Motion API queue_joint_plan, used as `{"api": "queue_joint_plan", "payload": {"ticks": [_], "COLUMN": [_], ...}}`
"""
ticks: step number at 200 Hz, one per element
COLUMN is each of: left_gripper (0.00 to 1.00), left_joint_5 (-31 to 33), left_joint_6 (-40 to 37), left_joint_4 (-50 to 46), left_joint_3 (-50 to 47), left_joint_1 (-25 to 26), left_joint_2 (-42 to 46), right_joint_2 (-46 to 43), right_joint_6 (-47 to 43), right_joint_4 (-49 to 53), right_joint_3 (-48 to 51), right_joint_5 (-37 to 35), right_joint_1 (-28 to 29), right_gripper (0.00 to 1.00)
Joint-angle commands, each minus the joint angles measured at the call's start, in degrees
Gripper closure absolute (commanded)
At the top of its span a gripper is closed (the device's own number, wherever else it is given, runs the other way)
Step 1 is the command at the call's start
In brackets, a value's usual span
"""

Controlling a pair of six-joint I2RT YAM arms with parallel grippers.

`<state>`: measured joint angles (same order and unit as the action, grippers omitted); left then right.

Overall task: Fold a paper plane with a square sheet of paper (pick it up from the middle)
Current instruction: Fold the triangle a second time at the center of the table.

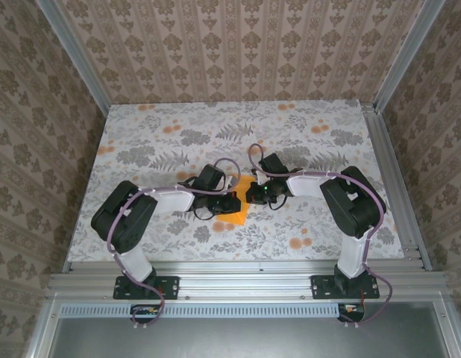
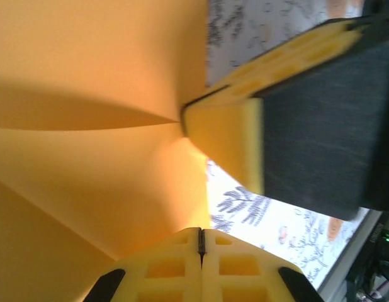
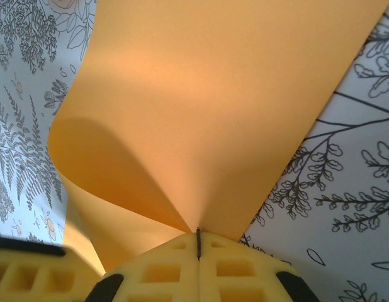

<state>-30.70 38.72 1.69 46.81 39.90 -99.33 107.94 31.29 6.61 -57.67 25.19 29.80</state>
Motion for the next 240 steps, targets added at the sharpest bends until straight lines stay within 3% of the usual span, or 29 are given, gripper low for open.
{"api": "queue_joint_plan", "payload": {"ticks": [1, 143, 190, 240], "left_gripper": [0.98, 0.98, 0.98, 0.98], "left_joint_5": [-0.8, -2.7, -3.0, -3.3], "left_joint_6": [-2.3, -3.2, -3.3, -4.6], "left_joint_4": [0.5, 1.1, 2.1, 1.0], "left_joint_3": [1.4, 4.2, 2.5, 2.2], "left_joint_1": [-0.9, -5.3, -5.3, -5.5], "left_joint_2": [-1.4, -7.7, -8.3, -8.2], "right_joint_2": [3.5, 2.1, -4.2, -12.2], "right_joint_6": [-1.6, -2.6, -0.1, 9.8], "right_joint_4": [7.3, 7.5, 5.0, -5.3], "right_joint_3": [1.5, 1.3, 2.5, 9.6], "right_joint_5": [-7.5, -8.9, -7.1, 0.2], "right_joint_1": [0.8, 1.4, 1.5, 4.3], "right_gripper": [0.96, 0.95, 0.82, 0.84]}}
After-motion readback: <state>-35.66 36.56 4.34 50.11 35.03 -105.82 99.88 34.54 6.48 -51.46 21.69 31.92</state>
